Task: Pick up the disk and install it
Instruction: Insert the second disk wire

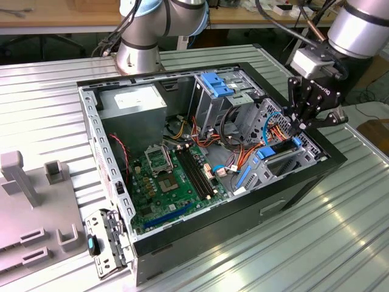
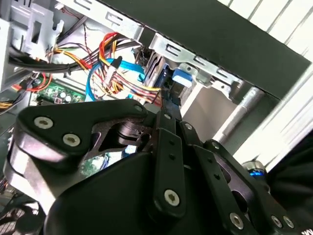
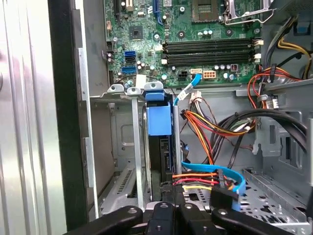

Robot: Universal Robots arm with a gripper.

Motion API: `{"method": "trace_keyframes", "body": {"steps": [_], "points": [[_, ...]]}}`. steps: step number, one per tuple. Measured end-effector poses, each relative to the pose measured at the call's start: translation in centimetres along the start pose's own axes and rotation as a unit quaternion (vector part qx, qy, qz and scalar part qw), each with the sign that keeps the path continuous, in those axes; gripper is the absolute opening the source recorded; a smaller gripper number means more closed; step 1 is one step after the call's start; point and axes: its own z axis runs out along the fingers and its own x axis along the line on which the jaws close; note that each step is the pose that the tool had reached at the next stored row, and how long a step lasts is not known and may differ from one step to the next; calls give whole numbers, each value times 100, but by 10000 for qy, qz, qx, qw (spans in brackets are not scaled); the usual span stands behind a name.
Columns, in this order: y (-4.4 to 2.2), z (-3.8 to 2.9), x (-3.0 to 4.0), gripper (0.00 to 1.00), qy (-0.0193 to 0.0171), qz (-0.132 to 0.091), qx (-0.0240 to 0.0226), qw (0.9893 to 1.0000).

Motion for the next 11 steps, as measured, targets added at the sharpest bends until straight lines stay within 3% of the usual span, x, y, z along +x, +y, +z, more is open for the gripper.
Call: {"method": "trace_keyframes", "body": {"steps": [2,5,6,7,8,9,10,11], "points": [[-5,-105,3,11,0,0,0,10000],[-9,-200,6,11,0,0,0,10000],[-13,-287,8,11,17,-1,1,10000],[-13,-298,-11,11,214,-10,12,9998],[-12,-299,-26,11,313,-14,19,9995],[-11,-300,-43,11,389,-17,23,9992],[-10,-302,-73,11,513,-23,30,9987],[-9,-325,-86,11,526,-23,29,9986]]}}
